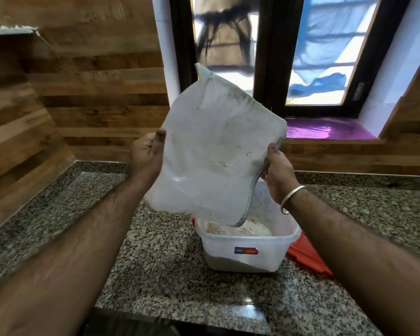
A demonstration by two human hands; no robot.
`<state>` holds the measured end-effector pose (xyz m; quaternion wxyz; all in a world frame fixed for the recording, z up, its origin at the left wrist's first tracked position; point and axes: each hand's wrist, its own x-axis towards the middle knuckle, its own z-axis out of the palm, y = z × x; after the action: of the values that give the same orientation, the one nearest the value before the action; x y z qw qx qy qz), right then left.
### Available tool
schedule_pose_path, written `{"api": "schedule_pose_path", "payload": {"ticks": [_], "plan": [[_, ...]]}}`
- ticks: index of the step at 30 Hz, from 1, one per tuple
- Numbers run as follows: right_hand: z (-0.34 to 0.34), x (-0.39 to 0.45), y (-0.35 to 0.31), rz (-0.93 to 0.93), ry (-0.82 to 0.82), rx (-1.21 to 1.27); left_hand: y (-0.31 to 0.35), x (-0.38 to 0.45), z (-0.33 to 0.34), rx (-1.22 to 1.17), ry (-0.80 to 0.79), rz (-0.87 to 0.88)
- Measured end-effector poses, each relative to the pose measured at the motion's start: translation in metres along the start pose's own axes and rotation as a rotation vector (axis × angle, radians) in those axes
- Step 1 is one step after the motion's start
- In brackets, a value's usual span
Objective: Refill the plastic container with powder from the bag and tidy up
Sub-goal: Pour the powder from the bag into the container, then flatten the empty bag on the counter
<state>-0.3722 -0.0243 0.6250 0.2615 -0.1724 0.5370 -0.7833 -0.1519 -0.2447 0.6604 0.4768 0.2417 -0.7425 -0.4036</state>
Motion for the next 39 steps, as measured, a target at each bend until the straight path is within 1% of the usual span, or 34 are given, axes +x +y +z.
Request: {"api": "schedule_pose_path", "payload": {"ticks": [5, 9, 11, 14, 19, 24, 28, 30, 33, 34, 37, 39], "plan": [[0.003, -0.010, 0.014, 0.060, -0.128, -0.056, -0.010, -0.015, 0.002, -0.090, 0.067, -0.145], [0.007, -0.007, 0.019, 0.080, -0.183, -0.109, -0.017, -0.027, 0.001, -0.270, 0.134, -0.352], [0.011, -0.004, 0.020, 0.091, -0.185, -0.166, -0.023, -0.032, -0.001, -0.341, 0.156, -0.463], [0.023, 0.000, 0.018, 0.053, -0.157, -0.285, -0.037, -0.037, -0.005, -0.352, 0.140, -0.590], [0.057, 0.014, 0.017, -0.001, -0.117, -0.379, -0.055, -0.038, -0.020, -0.340, 0.141, -0.676], [0.119, 0.021, 0.038, 0.036, -0.110, -0.508, -0.075, -0.028, -0.070, -0.149, 0.178, -0.746], [0.175, 0.023, 0.082, 0.092, -0.080, -0.693, -0.124, -0.018, -0.128, 0.088, 0.141, -0.732], [0.198, 0.014, 0.107, 0.147, -0.073, -0.802, -0.153, -0.017, -0.151, 0.251, 0.079, -0.689], [0.221, 0.003, 0.153, 0.260, -0.074, -0.897, -0.200, -0.025, -0.171, 0.545, -0.071, -0.602], [0.225, 0.000, 0.169, 0.287, -0.058, -0.915, -0.217, -0.029, -0.174, 0.587, -0.109, -0.609], [0.225, -0.008, 0.214, 0.351, 0.009, -0.974, -0.271, -0.042, -0.174, 0.570, -0.190, -0.663], [0.219, -0.012, 0.240, 0.364, 0.062, -0.998, -0.296, -0.054, -0.167, 0.561, -0.280, -0.692]]}}
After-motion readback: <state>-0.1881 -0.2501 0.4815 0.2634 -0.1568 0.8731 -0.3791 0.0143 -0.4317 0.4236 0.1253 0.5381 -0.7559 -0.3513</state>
